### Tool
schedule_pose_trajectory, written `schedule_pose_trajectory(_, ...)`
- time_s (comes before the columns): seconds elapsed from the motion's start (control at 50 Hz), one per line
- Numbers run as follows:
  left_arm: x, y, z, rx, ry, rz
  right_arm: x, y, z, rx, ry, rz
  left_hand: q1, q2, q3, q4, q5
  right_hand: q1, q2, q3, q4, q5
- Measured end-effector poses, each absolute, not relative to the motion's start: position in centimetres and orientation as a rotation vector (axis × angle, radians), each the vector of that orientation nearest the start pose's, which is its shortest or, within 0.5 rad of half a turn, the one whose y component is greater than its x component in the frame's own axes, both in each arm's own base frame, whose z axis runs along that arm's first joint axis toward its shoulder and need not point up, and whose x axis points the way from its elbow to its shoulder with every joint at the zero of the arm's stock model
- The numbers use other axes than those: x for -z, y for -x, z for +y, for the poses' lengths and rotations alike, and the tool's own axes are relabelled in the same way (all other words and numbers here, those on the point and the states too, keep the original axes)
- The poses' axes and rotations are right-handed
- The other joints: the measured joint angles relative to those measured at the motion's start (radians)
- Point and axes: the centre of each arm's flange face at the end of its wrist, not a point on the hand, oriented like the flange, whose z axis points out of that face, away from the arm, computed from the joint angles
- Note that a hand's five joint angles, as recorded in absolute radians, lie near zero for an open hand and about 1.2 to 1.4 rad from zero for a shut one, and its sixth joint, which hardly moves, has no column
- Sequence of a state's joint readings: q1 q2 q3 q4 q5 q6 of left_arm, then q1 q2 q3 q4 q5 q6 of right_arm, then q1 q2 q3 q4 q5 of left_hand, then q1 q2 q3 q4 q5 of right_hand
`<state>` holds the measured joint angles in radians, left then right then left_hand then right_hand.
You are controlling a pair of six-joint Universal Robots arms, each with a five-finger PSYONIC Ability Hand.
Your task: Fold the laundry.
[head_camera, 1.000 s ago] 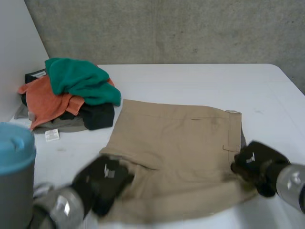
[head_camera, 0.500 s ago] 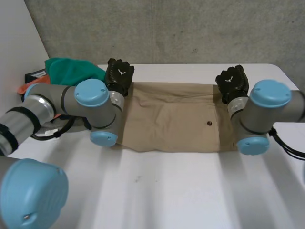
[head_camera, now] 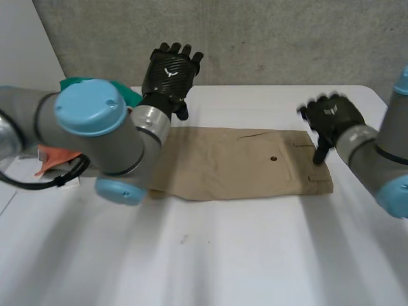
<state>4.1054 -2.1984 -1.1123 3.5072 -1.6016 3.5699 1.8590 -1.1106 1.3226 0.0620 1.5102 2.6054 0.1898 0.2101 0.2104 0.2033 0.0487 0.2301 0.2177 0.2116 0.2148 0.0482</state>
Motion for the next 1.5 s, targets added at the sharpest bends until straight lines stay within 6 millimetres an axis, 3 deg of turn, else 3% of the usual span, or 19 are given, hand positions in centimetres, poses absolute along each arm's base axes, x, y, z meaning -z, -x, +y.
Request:
schedule_pose_trajectory(0.06, -24.5, 35.5, -28.8, 2.487, -0.992, 1.903, -19.6, -22.0, -31.4, 1.727, 1.048, 2.495, 0.000, 0.000, 0.000, 0.000, 0.000, 0.001, 0.002, 0.006, 0.019, 0.019)
schedule_pose_trajectory(0.12, -23.7, 34.8, -27.8, 2.463, -0.999, 1.979, -18.0, -21.1, -30.9, 1.655, 1.020, 2.530, 0.000, 0.000, 0.000, 0.000, 0.000, 0.019, 0.045, 0.053, 0.052, 0.054)
schedule_pose_trajectory(0.32, -20.8, 34.1, -25.8, 2.390, -1.069, 2.166, -13.7, -21.0, -32.7, 1.770, 0.987, 2.420, 0.000, 0.000, 0.000, 0.000, 0.000, 0.097, 0.111, 0.122, 0.120, 0.119)
schedule_pose_trajectory(0.38, -20.6, 34.1, -25.8, 2.383, -1.075, 2.174, -12.9, -21.2, -33.4, 1.795, 0.987, 2.401, 0.000, 0.000, 0.000, 0.000, 0.000, 0.289, 0.293, 0.305, 0.303, 0.301)
schedule_pose_trajectory(0.42, -20.5, 34.2, -25.8, 2.380, -1.076, 2.176, -12.4, -21.3, -34.1, 1.819, 0.982, 2.392, 0.000, 0.000, 0.000, 0.000, 0.000, 0.603, 0.692, 0.689, 0.683, 0.646)
schedule_pose_trajectory(0.48, -20.4, 34.2, -25.9, 2.379, -1.076, 2.175, -12.2, -21.1, -34.7, 1.846, 0.972, 2.393, 0.000, 0.000, 0.000, 0.000, 0.000, 0.760, 0.931, 0.928, 0.933, 0.871)
schedule_pose_trajectory(0.58, -20.7, 34.1, -25.9, 2.384, -1.070, 2.167, -12.9, -19.6, -35.4, 1.894, 0.941, 2.443, 0.000, 0.000, 0.000, 0.000, 0.000, 0.771, 0.940, 0.949, 0.979, 0.885)
schedule_pose_trajectory(0.7, -21.8, 33.6, -25.6, 2.408, -1.051, 2.146, -16.8, -15.4, -36.0, 2.033, 1.000, 2.540, 0.000, 0.000, 0.000, 0.000, 0.000, 0.816, 0.952, 0.949, 0.981, 0.905)
schedule_pose_trajectory(0.8, -22.2, 32.8, -25.7, 2.406, -1.028, 2.142, -18.8, -14.6, -36.0, 2.132, 1.222, 2.531, 0.000, 0.000, 0.000, 0.000, 0.000, 0.832, 0.954, 0.952, 0.982, 0.914)
schedule_pose_trajectory(0.9, -22.4, 32.2, -26.0, 2.399, -1.001, 2.141, -20.4, -20.5, -34.2, 2.262, 1.577, 2.190, 0.000, 0.000, 0.000, 0.000, 0.000, 0.839, 0.960, 0.974, 0.983, 0.915)
schedule_pose_trajectory(0.98, -22.5, 32.0, -26.2, 2.402, -0.987, 2.136, -20.3, -27.2, -30.8, 2.273, 1.750, 1.800, 0.000, 0.000, 0.000, 0.000, 0.000, 0.866, 0.970, 0.977, 0.983, 0.944)
schedule_pose_trajectory(1.0, -22.7, 32.0, -26.2, 2.406, -0.982, 2.132, -19.6, -29.9, -28.7, 2.228, 1.809, 1.638, 0.000, 0.000, 0.000, 0.000, 0.000, 0.868, 0.972, 0.977, 0.983, 0.948)
schedule_pose_trajectory(1.04, -22.9, 32.0, -26.3, 2.416, -0.974, 2.126, -18.1, -32.8, -26.0, 2.135, 1.875, 1.475, 0.000, 0.000, 0.000, 0.000, 0.000, 0.868, 0.972, 0.977, 0.984, 0.948)
schedule_pose_trajectory(1.1, -23.3, 32.0, -26.4, 2.433, -0.957, 2.124, -16.4, -34.8, -23.4, 2.024, 1.935, 1.365, 0.000, 0.000, 0.000, 0.000, 0.000, 0.762, 0.834, 0.844, 0.839, 0.830)
schedule_pose_trajectory(1.14, -23.7, 32.0, -26.5, 2.454, -0.936, 2.126, -14.9, -36.0, -21.7, 1.928, 1.979, 1.321, 0.000, 0.000, 0.000, 0.000, 0.000, 0.358, 0.404, 0.442, 0.444, 0.437)
schedule_pose_trajectory(1.2, -24.4, 32.0, -26.8, 2.493, -0.894, 2.136, -14.4, -36.4, -21.1, 1.872, 1.987, 1.354, 0.000, 0.000, 0.000, 0.000, 0.000, 0.022, 0.050, 0.076, 0.064, 0.075)
schedule_pose_trajectory(1.28, -25.6, 32.2, -27.4, 2.560, -0.831, 2.140, -16.2, -35.8, -22.2, 1.883, 1.827, 1.505, 0.000, 0.000, 0.000, 0.000, 0.000, -0.007, -0.005, -0.003, -0.005, -0.001)
schedule_pose_trajectory(1.4, -28.0, 33.3, -28.4, 2.655, -0.771, 2.118, -22.1, -32.4, -25.8, 1.864, 1.122, 1.786, 0.000, 0.000, 0.000, 0.000, 0.000, -0.007, -0.005, -0.003, -0.006, -0.001)
schedule_pose_trajectory(1.5, -27.3, 35.9, -28.2, 2.598, -0.858, 2.205, -23.9, -28.4, -28.9, 1.794, 0.702, 1.932, 0.000, 0.000, 0.000, 0.000, 0.000, -0.007, -0.005, -0.003, -0.006, -0.001)
